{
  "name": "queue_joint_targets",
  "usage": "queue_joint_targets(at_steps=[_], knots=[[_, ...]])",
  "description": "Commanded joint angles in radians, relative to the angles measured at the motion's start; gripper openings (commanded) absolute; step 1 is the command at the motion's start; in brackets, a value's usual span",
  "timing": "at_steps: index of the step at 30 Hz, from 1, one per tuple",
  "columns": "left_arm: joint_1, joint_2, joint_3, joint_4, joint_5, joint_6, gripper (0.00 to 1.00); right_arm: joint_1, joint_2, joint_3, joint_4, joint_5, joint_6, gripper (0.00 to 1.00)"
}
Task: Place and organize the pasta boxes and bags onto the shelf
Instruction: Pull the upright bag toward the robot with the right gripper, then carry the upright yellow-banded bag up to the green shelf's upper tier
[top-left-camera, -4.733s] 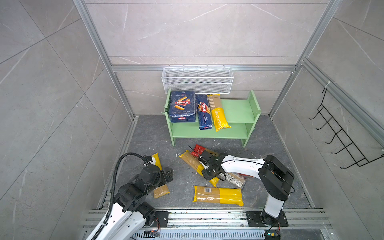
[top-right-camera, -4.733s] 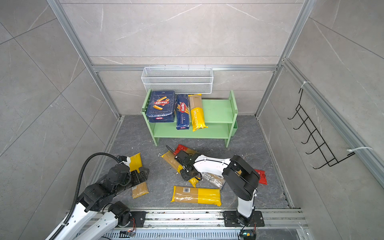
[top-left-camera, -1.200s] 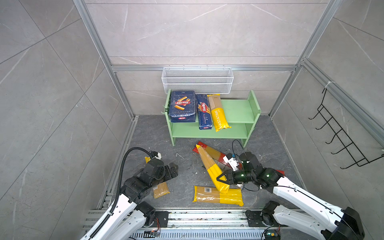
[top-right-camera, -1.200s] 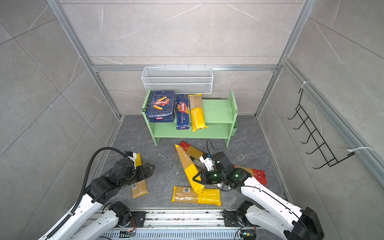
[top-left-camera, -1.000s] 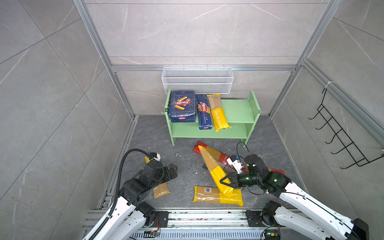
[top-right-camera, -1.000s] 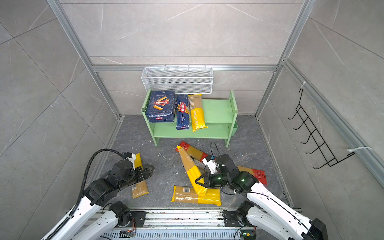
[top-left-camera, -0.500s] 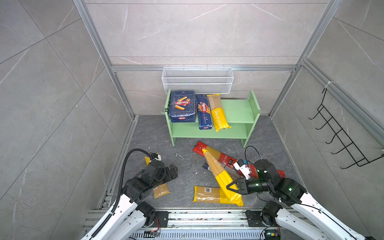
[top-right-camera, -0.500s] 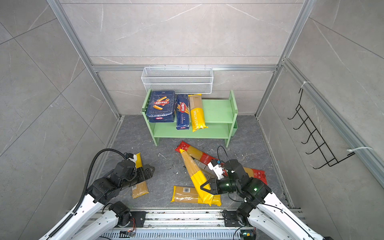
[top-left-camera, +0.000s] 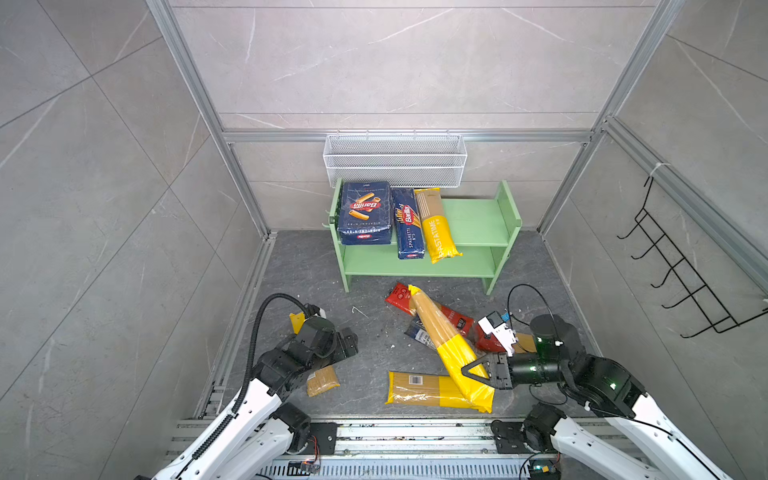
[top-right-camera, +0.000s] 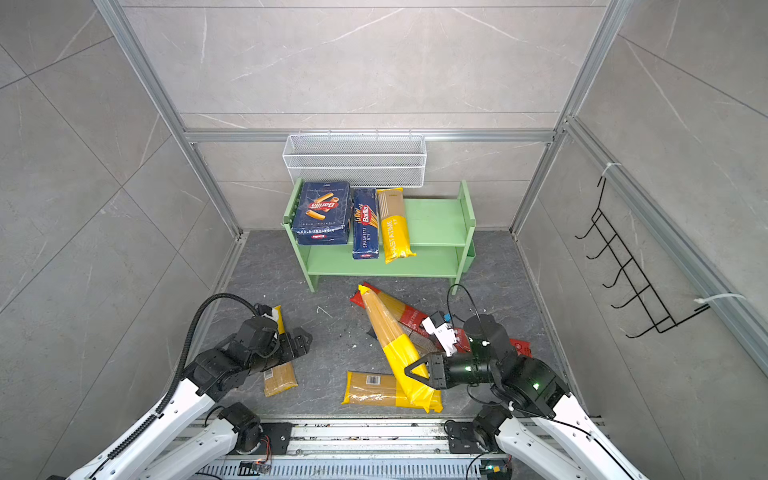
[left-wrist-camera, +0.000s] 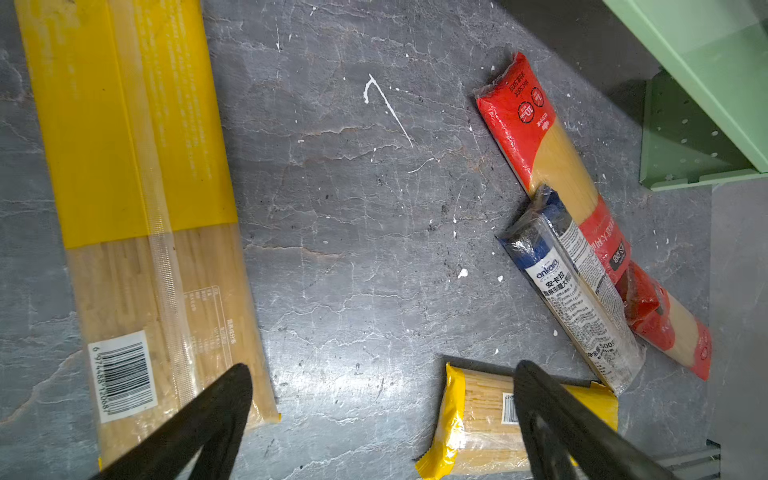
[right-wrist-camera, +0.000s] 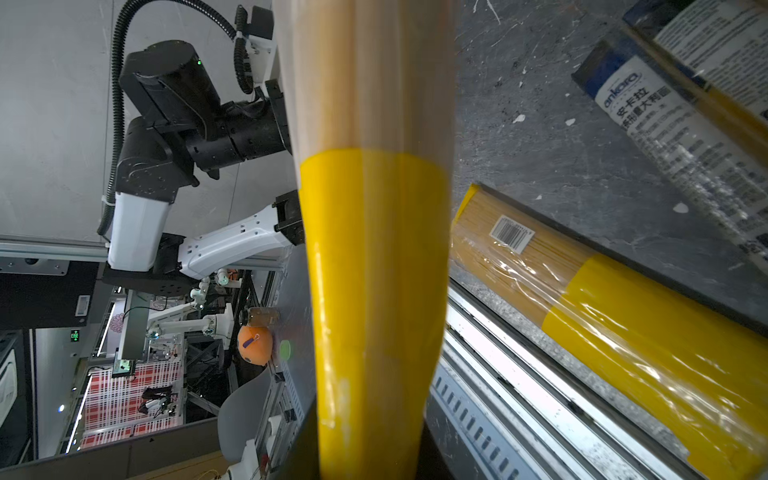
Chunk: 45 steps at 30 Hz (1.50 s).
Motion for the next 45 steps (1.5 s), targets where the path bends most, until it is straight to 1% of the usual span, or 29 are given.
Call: queue_joint_targets(at_steps=[1,7,14,24,33,38,41,45], knots=[[0.004,-0.005,0.045,0.013,-0.019,0.009,1.00,-0.002,-0.024,0.104,0.108,-0.055,-0.030,0.00],[0.004,-0.003,0.067,-0.004,-0.027,0.014,1.00,-0.002,-0.013,0.184,0.096,-0.034,-0.022,0.00],[0.004,0.027,0.085,0.004,-0.021,0.021,1.00,-0.002,0.059,0.271,0.096,-0.004,-0.034,0.00],[0.004,0.058,0.123,0.011,-0.011,0.053,1.00,-0.003,0.205,0.399,0.103,0.093,-0.057,0.00],[0.004,0.092,0.208,0.021,0.034,0.091,1.00,-0.023,0.350,0.532,0.121,0.122,-0.077,0.00],[0.004,0.120,0.240,0.042,0.056,0.109,1.00,-0.072,0.425,0.611,0.129,0.106,-0.079,0.00],[0.004,0.147,0.259,0.057,0.075,0.120,1.00,-0.122,0.466,0.644,0.143,0.079,-0.072,0.00],[0.004,0.187,0.295,0.068,0.092,0.138,1.00,-0.236,0.514,0.678,0.178,0.005,-0.049,0.00]])
